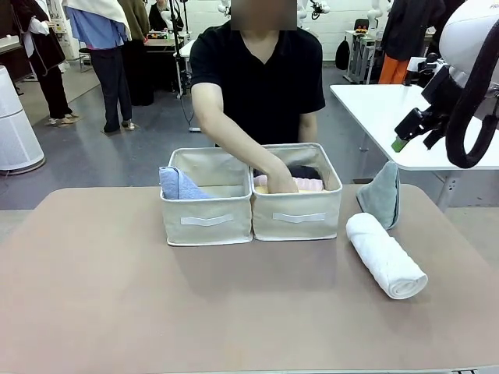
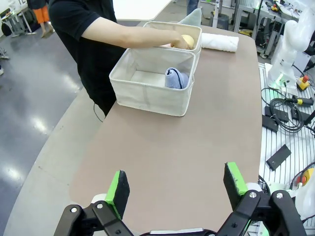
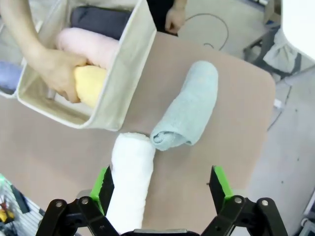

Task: Sort the towels based on their folding style.
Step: Pick up another triangle-folded towel from the table and place it in the left Fabric basket.

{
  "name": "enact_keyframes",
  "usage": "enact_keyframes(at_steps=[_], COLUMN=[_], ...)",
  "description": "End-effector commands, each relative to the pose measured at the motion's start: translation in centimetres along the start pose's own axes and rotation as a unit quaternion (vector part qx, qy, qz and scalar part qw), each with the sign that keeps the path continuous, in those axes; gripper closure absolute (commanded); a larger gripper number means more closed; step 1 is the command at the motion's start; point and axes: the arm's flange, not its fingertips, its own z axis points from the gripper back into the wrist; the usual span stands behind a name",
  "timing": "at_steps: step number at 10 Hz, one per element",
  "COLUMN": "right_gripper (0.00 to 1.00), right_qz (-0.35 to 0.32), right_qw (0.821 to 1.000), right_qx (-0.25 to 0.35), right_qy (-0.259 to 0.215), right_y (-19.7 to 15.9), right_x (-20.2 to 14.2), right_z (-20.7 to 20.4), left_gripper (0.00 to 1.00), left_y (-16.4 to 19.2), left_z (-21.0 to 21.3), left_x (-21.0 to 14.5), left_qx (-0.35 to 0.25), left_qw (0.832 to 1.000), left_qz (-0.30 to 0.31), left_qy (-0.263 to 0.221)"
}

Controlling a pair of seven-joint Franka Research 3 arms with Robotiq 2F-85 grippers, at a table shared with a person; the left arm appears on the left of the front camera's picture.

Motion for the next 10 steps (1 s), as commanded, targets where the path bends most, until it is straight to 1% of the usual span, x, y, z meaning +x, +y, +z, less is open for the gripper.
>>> enact_keyframes(at_steps=[1, 3, 4, 5, 7, 9, 10], right_gripper=[0.00, 0.00, 0.00, 0.00, 0.00, 0.00, 0.00], right_qz=[0.013, 0.013, 0.003, -0.006, -0.050, -0.090, -0.111], right_qw=[0.999, 0.999, 1.000, 0.999, 0.995, 0.984, 0.979], right_qx=[-0.002, -0.002, -0.001, -0.044, -0.083, -0.151, -0.167], right_qy=[-0.029, -0.029, -0.020, -0.005, 0.007, 0.019, 0.029], right_y=[-0.3, -0.3, -0.2, 1.5, 2.9, 2.7, 2.3], right_x=[-0.1, -0.1, 0.1, 0.2, 2.0, 3.3, 3.9], right_z=[2.5, 2.5, 2.0, 0.0, -1.7, -3.9, -4.8], left_gripper=[0.00, 0.00, 0.00, 0.00, 0.00, 0.00, 0.00], left_y=[-0.1, -0.1, -0.1, -0.1, -0.1, -0.1, -0.1], left_z=[0.2, 0.2, 0.2, 0.2, 0.2, 0.2, 0.2], left_x=[0.1, 0.1, 0.1, 0.1, 0.1, 0.1, 0.1], left_qx=[0.000, 0.000, 0.000, 0.000, 0.000, 0.000, 0.000], left_qw=[1.000, 1.000, 1.000, 1.000, 1.000, 1.000, 1.000], left_qz=[-0.001, -0.001, -0.001, -0.001, -0.001, -0.001, -0.001], left_qy=[0.000, 0.000, 0.000, 0.000, 0.000, 0.000, 0.000])
